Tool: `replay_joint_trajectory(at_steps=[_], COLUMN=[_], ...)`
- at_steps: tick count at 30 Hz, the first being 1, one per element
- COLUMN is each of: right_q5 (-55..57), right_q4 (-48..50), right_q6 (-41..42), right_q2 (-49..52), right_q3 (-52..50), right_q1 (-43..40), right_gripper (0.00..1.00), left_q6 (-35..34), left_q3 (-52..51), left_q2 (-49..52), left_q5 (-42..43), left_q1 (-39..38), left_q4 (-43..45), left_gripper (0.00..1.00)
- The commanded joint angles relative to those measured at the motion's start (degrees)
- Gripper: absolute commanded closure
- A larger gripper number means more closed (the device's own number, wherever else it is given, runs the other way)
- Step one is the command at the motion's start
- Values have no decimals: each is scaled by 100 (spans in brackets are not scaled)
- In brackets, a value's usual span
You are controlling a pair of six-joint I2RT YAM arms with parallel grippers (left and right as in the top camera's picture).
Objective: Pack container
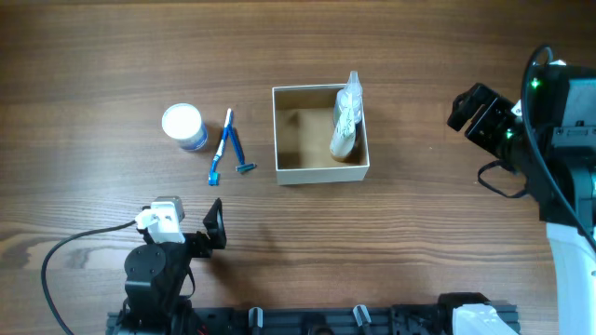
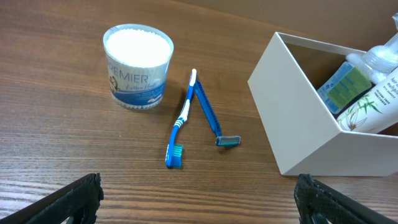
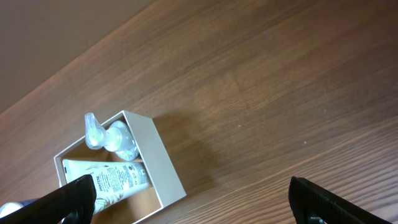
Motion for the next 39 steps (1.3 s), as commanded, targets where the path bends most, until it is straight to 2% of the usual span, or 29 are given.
replay_joint_trajectory(at_steps=[1, 3, 5, 8, 10, 14, 17, 19, 21, 23, 27, 31, 39], right_q5=[-181, -181, -181, -181, -181, -181, -181, -181, -181, -181, -181, -181, -181], right_q4=[-7, -7, -7, -7, -7, -4, -2, -2, -4, -4, -4, -4, -4], right_q6=[127, 131, 131, 129, 129, 131, 133, 131, 129, 131, 131, 129, 131], right_q2=[52, 68, 85, 109, 129, 160, 160, 160, 160, 160, 164, 164, 164], right_q3=[7, 7, 7, 7, 7, 7, 7, 7, 7, 7, 7, 7, 7], right_q1=[-26, -26, -26, -26, -26, -26, -26, -26, -26, -26, -26, -26, -26], right_gripper=[0, 0, 0, 0, 0, 0, 0, 0, 0, 0, 0, 0, 0], left_q6=[92, -28, -560, -673, -811, -782, -402, -42, -33, -35, -39, -656, -640], left_q3=[-20, -17, 146, 649, 1145, 2577, 4415, 5890, 7462, 8343, 8533, 8533, 8533], left_q2=[-57, -57, -46, 282, 914, 2918, 5047, 6474, 7807, 8655, 9409, 10107, 11182], left_q5=[122, 214, 341, 151, -144, -549, -822, -817, -820, -726, -693, -616, -431], left_q1=[46, 42, 42, 42, 42, 46, 48, 46, 46, 46, 118, 476, 614], left_q4=[-17, 437, 713, 623, 380, 188, -474, -1331, -2319, -2721, -2721, -2732, -2728], left_gripper=[0, 0, 0, 0, 0, 0, 0, 0, 0, 0, 0, 0, 0])
